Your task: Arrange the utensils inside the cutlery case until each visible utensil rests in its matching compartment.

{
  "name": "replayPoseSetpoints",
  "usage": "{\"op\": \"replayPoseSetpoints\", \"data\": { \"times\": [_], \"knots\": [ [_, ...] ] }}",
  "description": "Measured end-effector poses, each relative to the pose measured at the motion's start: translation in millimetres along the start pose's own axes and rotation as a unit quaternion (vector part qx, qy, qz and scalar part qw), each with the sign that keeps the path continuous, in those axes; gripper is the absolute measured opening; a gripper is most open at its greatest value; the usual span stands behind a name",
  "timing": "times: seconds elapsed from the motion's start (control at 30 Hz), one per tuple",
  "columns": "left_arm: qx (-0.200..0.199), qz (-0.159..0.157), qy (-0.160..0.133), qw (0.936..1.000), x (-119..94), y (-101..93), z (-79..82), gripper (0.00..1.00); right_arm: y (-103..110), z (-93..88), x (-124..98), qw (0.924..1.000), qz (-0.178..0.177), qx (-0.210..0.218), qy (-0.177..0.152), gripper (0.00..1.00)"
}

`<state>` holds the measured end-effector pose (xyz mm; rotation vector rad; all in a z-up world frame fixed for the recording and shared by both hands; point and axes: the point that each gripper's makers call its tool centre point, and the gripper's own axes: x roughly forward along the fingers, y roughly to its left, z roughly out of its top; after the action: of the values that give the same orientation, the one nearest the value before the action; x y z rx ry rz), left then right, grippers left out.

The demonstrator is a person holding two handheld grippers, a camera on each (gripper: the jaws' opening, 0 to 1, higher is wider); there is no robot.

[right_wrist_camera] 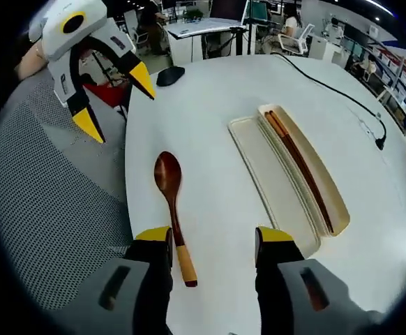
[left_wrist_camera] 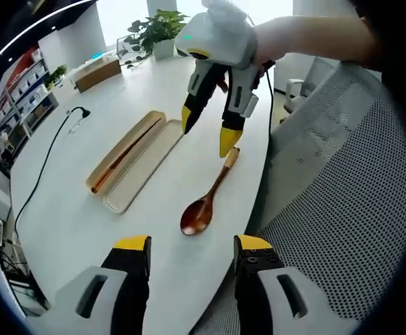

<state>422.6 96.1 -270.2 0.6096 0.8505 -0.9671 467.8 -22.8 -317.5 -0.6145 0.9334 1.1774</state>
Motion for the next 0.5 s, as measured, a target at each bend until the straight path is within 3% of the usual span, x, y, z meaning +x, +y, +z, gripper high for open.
{"op": "replayPoseSetpoints", "data": {
  "times": [0.5],
  "knots": [
    [0.003,0.000,0.003,1.0000,0.3,-0.3,-1.1,0.49,25.2,-16.3,23.0,0.9979,0.037,-0.028,0.045,0.41]
  ]
}}
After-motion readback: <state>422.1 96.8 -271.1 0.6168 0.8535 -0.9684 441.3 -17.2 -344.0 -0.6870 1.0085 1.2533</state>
